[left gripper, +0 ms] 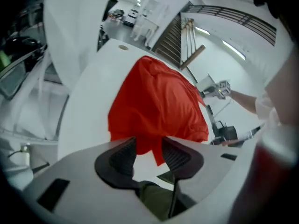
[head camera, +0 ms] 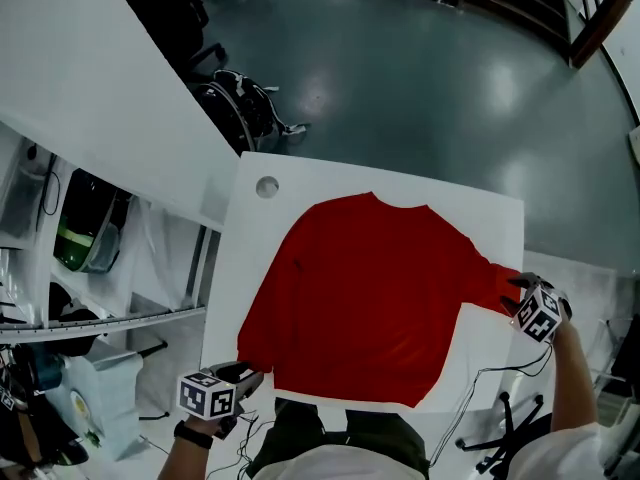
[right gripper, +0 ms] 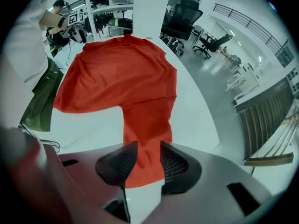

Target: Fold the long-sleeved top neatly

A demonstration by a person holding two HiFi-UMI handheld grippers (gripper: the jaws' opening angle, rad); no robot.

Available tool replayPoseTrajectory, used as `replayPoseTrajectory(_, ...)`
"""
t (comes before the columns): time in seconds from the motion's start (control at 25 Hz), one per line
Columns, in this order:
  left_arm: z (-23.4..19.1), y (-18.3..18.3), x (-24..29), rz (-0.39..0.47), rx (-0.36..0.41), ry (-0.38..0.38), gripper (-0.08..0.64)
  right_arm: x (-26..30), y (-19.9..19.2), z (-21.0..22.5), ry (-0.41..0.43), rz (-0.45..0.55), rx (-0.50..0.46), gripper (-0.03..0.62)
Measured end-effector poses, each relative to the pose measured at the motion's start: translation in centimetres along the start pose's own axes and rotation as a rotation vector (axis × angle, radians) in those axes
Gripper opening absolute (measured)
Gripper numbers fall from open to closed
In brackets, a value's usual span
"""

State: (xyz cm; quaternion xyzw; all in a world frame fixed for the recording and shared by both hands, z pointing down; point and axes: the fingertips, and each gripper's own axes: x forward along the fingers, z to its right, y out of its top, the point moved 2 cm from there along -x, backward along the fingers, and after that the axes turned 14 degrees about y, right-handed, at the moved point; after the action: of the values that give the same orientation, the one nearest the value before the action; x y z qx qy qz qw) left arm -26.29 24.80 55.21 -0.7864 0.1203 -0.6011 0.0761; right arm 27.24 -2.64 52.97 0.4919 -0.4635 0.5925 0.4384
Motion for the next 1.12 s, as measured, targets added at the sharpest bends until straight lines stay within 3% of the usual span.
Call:
replayPoseTrajectory(0.12,-3.6,0.2,0.3,0.035,-0.158,0.073,0.176,0.1,2.1,-1.1,0.011,0.033,-0.019,0.161)
replayPoseTrajectory(0.24,-5.3,-0.4,1.2,0.025,-0.242,0.110,0.184,0.1,4.3,-2.4,0.021,0.065,-0.044,0.158)
replayPoseTrajectory(0.48,-5.3,-0.3,2.7,0.025,-0.254,0.125,0.185,0.2,7.6,-5.0,0.052,0.132,-0.077,0.150)
replayPoseTrajectory(0.6,-5.9,-0.5,2.7,0.034,-0.261,0.152,0.141,0.6,8.3,-5.9,0.069,0.149,-0.077,0.146)
replayPoseTrajectory(0.72,-7.1,-1.5,3.0,0.030,-0.290,0.182,0.036,1.1,9.0,-6.6,0.086,0.166,-0.071,0.143)
replayPoseTrajectory(0.8,-7.2,-1.3,2.9,0.035,-0.267,0.182,0.028,1.4,9.5,-7.0,0.093,0.175,-0.068,0.141)
replayPoseTrajectory(1.12,-12.7,4.4,-0.9,0.149,-0.257,0.232,0.023,2.1,11.0,-8.1,0.120,0.210,-0.054,0.135)
